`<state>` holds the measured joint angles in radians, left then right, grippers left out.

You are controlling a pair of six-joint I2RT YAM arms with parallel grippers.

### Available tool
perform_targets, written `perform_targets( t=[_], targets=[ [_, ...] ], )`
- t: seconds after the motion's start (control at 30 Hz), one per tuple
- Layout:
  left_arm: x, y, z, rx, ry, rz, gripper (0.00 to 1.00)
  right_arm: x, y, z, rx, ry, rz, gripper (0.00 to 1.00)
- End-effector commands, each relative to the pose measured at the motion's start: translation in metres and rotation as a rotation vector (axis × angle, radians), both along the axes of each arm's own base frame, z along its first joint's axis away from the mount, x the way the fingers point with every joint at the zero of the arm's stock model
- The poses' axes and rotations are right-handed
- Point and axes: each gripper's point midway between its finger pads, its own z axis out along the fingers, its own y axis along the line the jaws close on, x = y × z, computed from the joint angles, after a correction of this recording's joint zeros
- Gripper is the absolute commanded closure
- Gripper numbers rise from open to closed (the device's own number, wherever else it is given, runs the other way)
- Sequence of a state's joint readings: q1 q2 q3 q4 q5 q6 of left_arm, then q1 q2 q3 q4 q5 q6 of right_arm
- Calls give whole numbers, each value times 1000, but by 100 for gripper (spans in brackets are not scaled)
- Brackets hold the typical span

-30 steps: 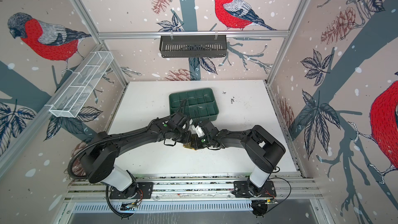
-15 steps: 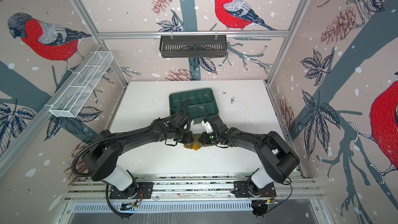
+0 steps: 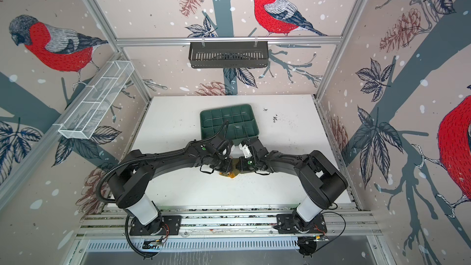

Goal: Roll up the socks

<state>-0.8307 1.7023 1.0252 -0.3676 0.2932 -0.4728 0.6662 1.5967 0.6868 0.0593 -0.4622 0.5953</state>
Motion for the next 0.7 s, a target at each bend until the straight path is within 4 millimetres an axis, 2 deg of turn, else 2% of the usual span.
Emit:
perform_targets(
  t=[0.0,0.33,0.4,0.57,0.67],
  targets=[
    [-1,-6,-2,-21,10,-15,80,9,3,13,26,-52,-5,88],
    [-2,-8,-6,-37,9,-12,79,13,14,37,107,-84,31,88],
    [0,-11,-3,-57,2,-10,79,12,16,40,123,-81,39,88],
    [-3,-9,-9,-58,11,-7,79,8,21,44,149,-74,59,88],
    [-2,-10,-8,-64,8,-6,79,5,23,40,151,-60,73,88]
  ],
)
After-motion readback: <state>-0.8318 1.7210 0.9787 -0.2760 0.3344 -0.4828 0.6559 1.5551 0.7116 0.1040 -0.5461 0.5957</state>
